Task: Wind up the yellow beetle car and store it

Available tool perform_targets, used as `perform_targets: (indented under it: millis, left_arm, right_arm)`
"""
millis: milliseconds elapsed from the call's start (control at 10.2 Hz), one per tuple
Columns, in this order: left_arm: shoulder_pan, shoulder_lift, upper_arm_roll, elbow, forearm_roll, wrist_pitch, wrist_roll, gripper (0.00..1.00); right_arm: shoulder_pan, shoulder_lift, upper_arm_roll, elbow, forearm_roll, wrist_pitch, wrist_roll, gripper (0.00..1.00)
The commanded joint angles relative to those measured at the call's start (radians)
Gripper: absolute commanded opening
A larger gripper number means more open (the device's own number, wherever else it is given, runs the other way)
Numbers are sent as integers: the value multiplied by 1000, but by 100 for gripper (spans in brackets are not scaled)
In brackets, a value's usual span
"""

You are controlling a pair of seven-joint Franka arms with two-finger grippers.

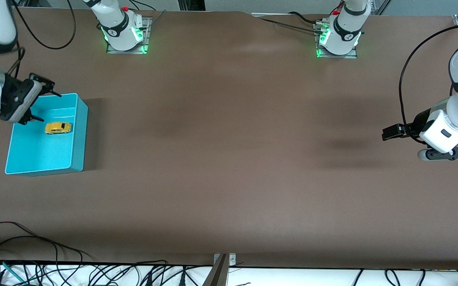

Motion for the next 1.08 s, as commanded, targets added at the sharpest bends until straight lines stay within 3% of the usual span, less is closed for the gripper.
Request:
perform_targets:
  millis: [0,197,394,689,787,984]
  left_arm:
    - [4,3,2,15,-18,-11,29,100]
    - [4,3,0,15,-18,-11,29,100]
    - [4,3,0,15,-18,-11,29,100]
    - [4,3,0,15,-18,-11,29,100]
    - [4,3,0,15,-18,-11,29,100]
    - [4,3,0,15,-18,-11,29,100]
  right_arm:
    - [130,-46,-84,2,19,-30,253,100]
    - [220,-40,-109,90,10,-96,478,100]
    - [351,-32,-188,141,-12,-123,678,100]
    - [491,27,-267,228,-33,-171,829,100]
    - [501,67,-271,307,-35,-220,847,100]
    - [501,80,-270,343,-61,-224,852,100]
